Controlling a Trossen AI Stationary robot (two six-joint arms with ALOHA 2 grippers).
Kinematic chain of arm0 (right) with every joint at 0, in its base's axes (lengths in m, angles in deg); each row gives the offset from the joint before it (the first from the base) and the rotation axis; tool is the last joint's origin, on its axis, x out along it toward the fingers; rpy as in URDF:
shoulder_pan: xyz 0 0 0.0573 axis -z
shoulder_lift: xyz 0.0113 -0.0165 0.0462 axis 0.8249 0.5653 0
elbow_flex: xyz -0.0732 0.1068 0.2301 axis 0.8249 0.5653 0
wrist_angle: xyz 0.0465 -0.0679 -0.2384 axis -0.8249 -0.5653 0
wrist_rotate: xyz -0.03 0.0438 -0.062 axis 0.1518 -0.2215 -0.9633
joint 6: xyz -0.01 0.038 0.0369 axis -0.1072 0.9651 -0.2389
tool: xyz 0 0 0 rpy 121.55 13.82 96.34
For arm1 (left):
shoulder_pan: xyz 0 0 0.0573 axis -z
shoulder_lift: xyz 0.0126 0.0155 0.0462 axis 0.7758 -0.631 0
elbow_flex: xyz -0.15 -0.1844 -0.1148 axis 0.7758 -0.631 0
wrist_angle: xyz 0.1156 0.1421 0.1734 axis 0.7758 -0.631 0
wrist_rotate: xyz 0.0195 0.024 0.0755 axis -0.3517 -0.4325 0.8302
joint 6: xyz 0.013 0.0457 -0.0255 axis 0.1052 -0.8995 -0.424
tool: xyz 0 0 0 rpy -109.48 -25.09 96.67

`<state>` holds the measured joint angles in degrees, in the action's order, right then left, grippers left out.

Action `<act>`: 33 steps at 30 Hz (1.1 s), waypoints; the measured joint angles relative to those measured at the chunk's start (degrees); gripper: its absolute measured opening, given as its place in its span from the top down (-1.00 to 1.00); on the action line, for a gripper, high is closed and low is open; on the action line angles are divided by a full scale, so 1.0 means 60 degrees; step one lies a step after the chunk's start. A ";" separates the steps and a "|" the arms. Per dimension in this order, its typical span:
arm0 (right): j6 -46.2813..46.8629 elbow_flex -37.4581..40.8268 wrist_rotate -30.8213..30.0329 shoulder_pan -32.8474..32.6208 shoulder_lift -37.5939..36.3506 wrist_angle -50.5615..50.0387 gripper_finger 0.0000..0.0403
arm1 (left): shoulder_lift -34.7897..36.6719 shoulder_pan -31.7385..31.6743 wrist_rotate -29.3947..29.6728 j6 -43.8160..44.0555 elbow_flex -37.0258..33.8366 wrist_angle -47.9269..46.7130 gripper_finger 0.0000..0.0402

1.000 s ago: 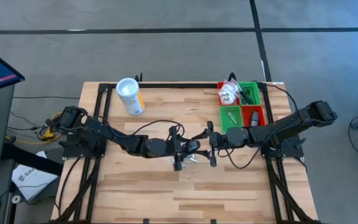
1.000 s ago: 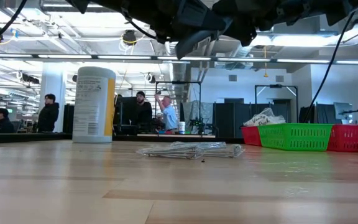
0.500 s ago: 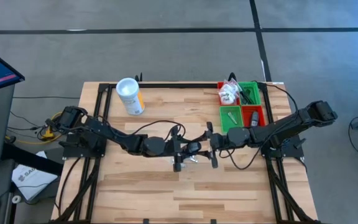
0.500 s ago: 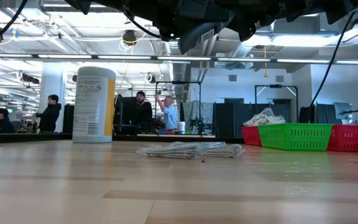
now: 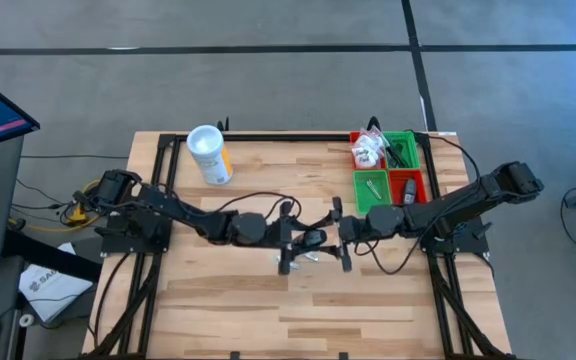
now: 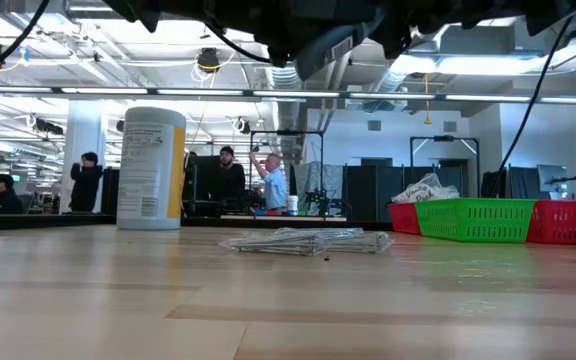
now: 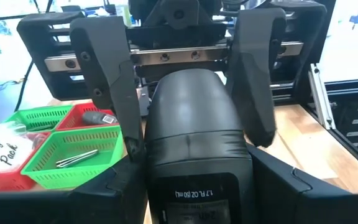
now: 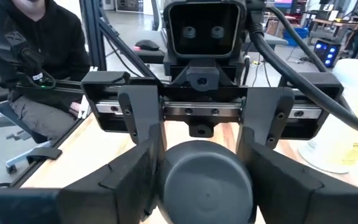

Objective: Pick & Place Travel size toiletries
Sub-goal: Put the gray deodorant into the bottom red bin

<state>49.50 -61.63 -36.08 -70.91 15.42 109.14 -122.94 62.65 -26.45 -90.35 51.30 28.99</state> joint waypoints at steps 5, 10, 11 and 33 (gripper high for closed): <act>-0.0042 0.0000 -0.0035 0.0004 0.0000 -0.0067 0.11 | -0.0011 -0.0087 -0.0173 -0.0015 -0.0004 0.0020 -0.01; -0.0107 0.0000 -0.0032 0.0004 0.0004 -0.0085 0.10 | -0.0011 -0.0098 -0.0169 -0.0052 -0.0004 0.0032 -0.01; -0.0177 0.0000 -0.0028 0.0000 0.0004 -0.0094 0.10 | -0.0011 -0.0098 -0.0163 -0.0083 -0.0004 0.0031 -0.01; -0.0487 0.0015 0.0210 -0.0036 0.0018 -0.0088 0.10 | -0.0011 -0.0095 -0.0163 0.0044 0.0003 0.0046 -0.08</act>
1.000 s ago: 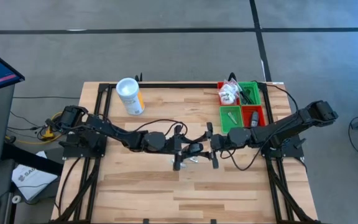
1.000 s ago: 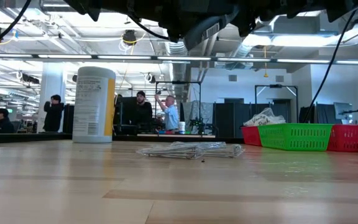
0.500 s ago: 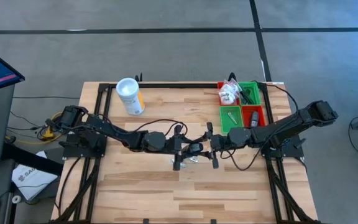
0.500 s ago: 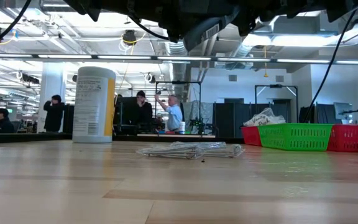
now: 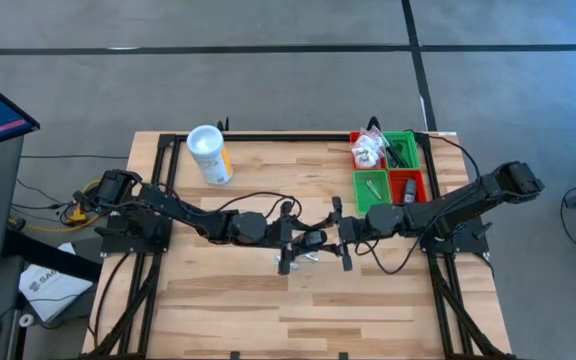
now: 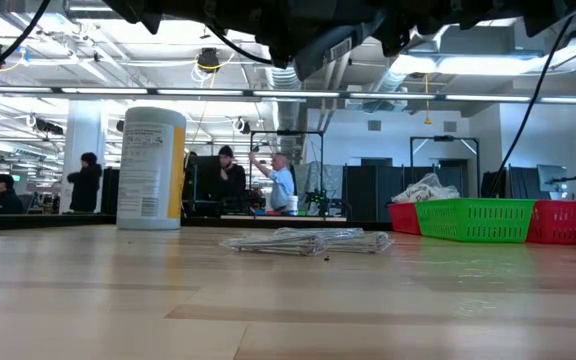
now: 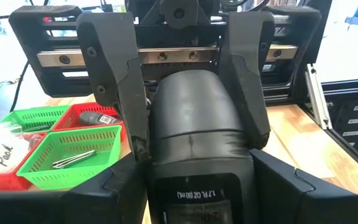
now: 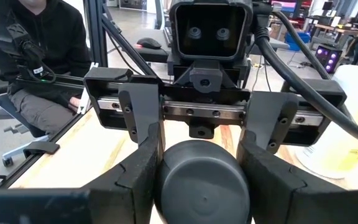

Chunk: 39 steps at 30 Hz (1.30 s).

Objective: Pick & Place Travel size toiletries
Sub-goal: Put the gray deodorant into the bottom red bin

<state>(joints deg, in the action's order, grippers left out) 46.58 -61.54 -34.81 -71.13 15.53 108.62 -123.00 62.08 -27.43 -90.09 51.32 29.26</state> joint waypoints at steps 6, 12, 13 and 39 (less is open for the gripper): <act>-0.0085 0.0000 0.0078 -0.0004 0.0006 0.0019 0.10 | 0.0000 0.0001 -0.0081 0.0054 0.0012 0.0018 -0.13; -0.0080 0.0000 0.0055 -0.0004 0.0004 0.0010 0.10 | 0.0004 0.0001 -0.0044 0.0048 0.0012 0.0016 -0.08; -0.0080 0.0000 0.0049 -0.0004 -0.0013 -0.0006 0.10 | 0.0004 0.0001 -0.0036 0.0047 0.0012 0.0009 -0.08; 0.1483 0.0033 -0.1756 0.0436 -0.2005 -0.3863 0.10 | 0.2447 -0.0054 0.0181 0.0846 -0.1534 -0.1854 -0.20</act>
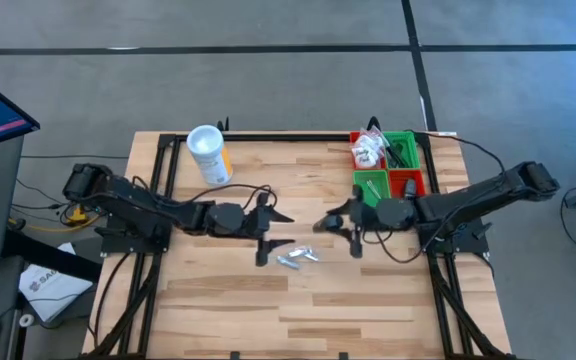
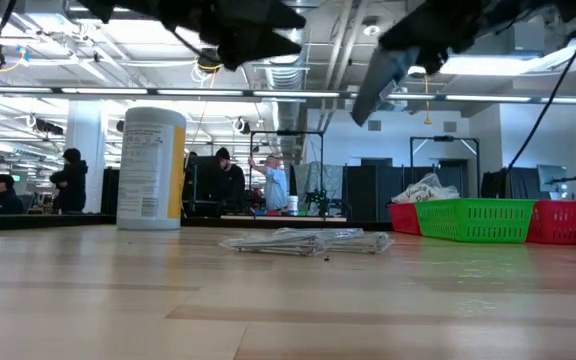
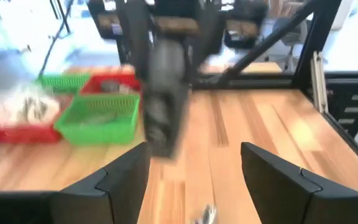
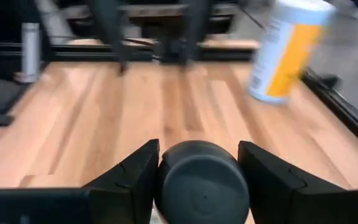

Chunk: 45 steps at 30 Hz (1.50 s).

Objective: Pick & Place Travel size toiletries
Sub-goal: Put the gray deodorant into the bottom red bin

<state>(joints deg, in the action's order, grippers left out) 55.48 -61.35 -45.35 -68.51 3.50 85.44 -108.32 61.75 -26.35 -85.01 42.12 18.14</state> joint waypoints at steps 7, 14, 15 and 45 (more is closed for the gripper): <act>0.1899 -0.0007 -0.1782 0.0610 -0.1462 -0.2853 0.10 | 0.0029 0.0052 -0.0017 0.0509 -0.0514 0.0086 -0.20; 0.3668 -0.0015 -0.3106 0.1115 -0.2831 -0.5339 0.10 | 0.0027 0.0167 -0.0044 0.0679 -0.0567 0.0109 -0.20; 0.3969 -0.0015 -0.3206 0.1209 -0.3021 -0.5749 0.10 | 0.0024 0.0171 -0.0044 0.0676 -0.0567 0.0105 -0.20; 0.8128 -0.0601 -0.2687 0.3595 -0.4250 -1.2927 0.10 | 0.0005 0.0219 -0.0024 0.0653 -0.0582 0.0065 -0.20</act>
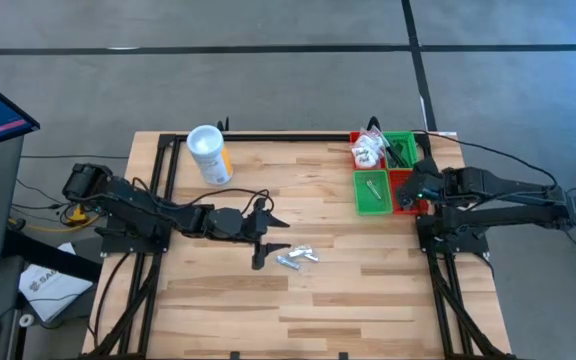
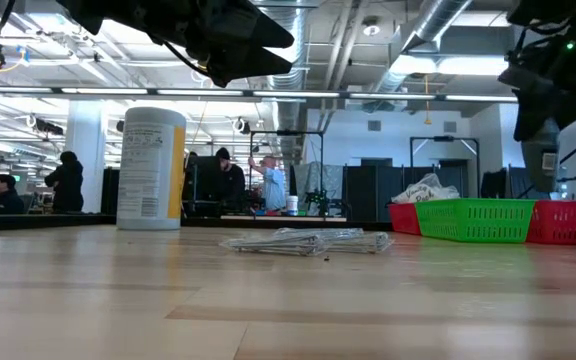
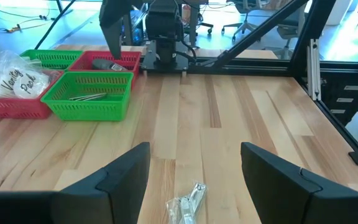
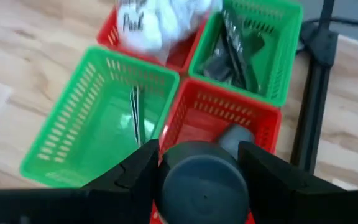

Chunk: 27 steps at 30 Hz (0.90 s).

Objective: Pick & Place Travel size toiletries
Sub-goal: Put the gray deodorant into the bottom red bin

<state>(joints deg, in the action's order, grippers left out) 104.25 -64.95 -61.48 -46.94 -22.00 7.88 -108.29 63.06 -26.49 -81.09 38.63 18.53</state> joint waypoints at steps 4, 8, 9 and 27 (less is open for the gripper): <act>0.0107 0.0323 0.0101 0.0100 -0.0005 0.0101 0.10 | -0.0004 0.0000 -0.0002 -0.0001 0.0000 0.0004 -0.20; 0.0178 0.0397 0.0189 0.0089 0.0000 0.0289 0.10 | -0.0004 0.0000 -0.0002 -0.0003 0.0000 0.0020 -0.20; 0.0178 0.0397 0.0204 0.0092 0.0000 0.0318 0.10 | -0.0004 0.0000 -0.0004 -0.0003 0.0000 0.0019 -0.20; 0.0264 0.0977 0.0271 0.1103 0.1369 0.1313 0.10 | -0.0004 0.0000 -0.0053 0.0023 0.0000 0.0030 -0.20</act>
<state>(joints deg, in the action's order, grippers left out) 105.83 -59.09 -59.85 -40.32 -13.79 15.76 -108.32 63.06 -26.81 -80.95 38.63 18.71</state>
